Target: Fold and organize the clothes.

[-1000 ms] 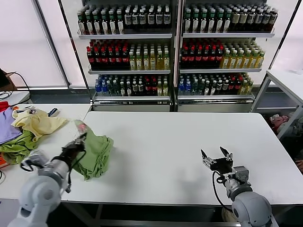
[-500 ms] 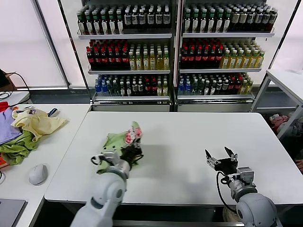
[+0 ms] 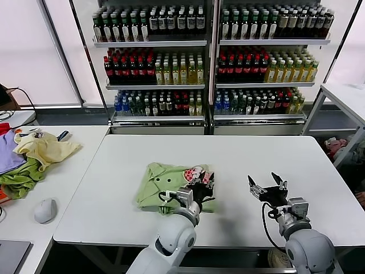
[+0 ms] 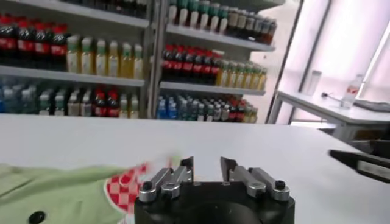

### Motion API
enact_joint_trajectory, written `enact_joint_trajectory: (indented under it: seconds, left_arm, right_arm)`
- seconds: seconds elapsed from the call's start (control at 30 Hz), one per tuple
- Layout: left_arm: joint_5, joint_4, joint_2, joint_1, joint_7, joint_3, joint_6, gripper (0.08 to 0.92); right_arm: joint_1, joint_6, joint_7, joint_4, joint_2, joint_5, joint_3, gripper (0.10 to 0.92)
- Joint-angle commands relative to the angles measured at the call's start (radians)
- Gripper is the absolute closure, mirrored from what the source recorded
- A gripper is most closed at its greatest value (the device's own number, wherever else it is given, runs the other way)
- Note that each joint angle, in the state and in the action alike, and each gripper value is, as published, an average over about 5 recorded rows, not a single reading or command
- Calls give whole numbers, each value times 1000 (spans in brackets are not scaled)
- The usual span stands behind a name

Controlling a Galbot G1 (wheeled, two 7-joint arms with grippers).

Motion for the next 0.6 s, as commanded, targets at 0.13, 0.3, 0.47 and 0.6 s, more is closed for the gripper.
enact_joint_trajectory:
  seconds: [0.13, 0.3, 0.47, 0.6]
  left_arm:
    - [5, -254, 119, 149, 44, -101, -106, 441]
    - [8, -329, 189, 246, 28, -254, -147, 294]
    - [12, -347, 229, 341, 14, -364, -188, 193]
    - [21, -354, 236, 400, 4, -404, -220, 178]
  right_arm:
    - [94, 10, 64, -54, 50, 22, -153, 203]
    - [191, 3, 114, -172, 130, 2, -278, 203]
    - [319, -7, 155, -316, 213, 3, -349, 203]
    - [419, -26, 192, -437, 285, -6, -380, 203]
